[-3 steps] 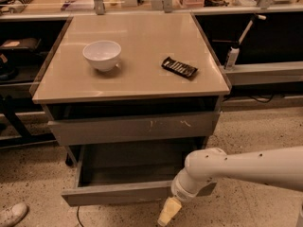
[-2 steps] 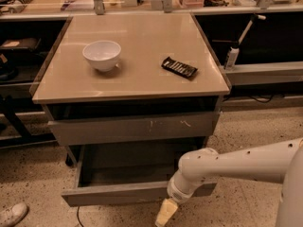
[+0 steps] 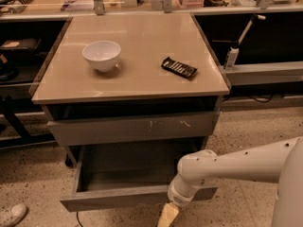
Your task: Open middle drawer
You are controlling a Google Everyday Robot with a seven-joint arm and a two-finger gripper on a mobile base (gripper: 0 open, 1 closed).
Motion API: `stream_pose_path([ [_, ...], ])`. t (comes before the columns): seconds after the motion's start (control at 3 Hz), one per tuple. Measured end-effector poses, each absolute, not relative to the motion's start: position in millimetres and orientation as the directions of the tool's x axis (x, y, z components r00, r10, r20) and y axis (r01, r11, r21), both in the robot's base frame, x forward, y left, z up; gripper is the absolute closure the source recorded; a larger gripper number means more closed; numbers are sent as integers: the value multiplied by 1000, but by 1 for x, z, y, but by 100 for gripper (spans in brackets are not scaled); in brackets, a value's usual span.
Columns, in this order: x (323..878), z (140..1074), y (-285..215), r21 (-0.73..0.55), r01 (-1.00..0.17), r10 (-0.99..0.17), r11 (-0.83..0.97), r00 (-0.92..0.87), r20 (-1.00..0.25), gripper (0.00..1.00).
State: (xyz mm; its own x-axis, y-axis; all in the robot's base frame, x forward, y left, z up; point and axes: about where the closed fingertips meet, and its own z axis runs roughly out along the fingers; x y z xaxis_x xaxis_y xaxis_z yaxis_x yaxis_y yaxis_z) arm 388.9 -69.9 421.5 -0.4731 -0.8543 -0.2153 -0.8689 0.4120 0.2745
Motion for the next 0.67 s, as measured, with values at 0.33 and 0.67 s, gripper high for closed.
stream_pose_path([
  [0.33,386,424,-72,280,-866,-854,414,-476,-210,0],
  [0.67,386,426,-72,281,-866,-855,413,-475,-209,0],
])
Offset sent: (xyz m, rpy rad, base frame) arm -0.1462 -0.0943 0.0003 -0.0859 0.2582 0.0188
